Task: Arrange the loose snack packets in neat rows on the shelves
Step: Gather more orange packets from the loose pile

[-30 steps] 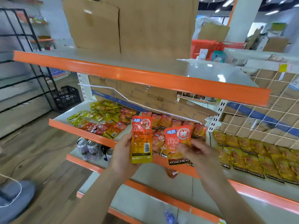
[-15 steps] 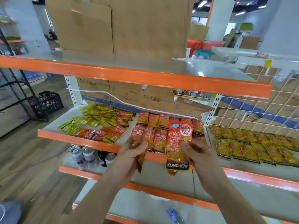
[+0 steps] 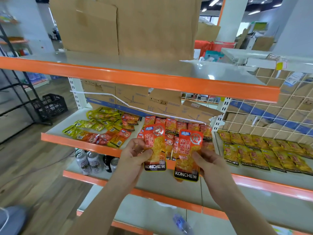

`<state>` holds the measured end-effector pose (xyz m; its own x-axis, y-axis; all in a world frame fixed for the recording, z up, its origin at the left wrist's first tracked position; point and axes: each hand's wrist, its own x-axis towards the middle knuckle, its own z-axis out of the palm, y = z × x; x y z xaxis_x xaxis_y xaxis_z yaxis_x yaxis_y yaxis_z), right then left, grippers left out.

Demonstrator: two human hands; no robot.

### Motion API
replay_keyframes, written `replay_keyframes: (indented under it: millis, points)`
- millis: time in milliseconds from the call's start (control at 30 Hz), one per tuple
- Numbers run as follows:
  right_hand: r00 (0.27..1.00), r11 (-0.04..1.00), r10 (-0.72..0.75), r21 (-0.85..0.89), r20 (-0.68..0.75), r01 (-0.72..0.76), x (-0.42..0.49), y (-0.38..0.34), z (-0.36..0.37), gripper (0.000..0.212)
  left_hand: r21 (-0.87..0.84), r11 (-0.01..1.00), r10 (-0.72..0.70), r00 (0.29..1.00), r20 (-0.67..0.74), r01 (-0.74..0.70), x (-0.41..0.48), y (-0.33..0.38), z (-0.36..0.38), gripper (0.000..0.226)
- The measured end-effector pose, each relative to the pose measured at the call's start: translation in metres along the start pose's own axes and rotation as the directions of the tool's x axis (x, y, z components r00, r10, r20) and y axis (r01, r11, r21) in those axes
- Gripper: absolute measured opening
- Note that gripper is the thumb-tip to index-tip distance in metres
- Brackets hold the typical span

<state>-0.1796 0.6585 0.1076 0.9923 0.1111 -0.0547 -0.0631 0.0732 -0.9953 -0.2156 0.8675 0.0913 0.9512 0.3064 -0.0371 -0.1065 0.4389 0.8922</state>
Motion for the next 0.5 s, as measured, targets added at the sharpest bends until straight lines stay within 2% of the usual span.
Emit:
replay_keyframes:
  millis: [167,333,500]
  points:
    - [0.999,0.998,0.009,-0.063,0.046,-0.006,-0.001,0.0,-0.006,0.028,0.082,0.996,-0.015,0.989,-0.149,0.028,-0.005,-0.002,0.0,0.038]
    - [0.999,0.998,0.011,-0.058,0.048,-0.008,-0.005,-0.003,-0.013,0.02,0.244,0.97,0.039,0.985,-0.165,0.003,-0.017,-0.004,0.001,0.034]
    - [1.0,0.999,-0.002,-0.05,0.015,0.003,-0.006,-0.001,-0.021,0.019,0.297,0.955,0.062,0.984,-0.169,-0.01,-0.026,-0.007,0.008,0.032]
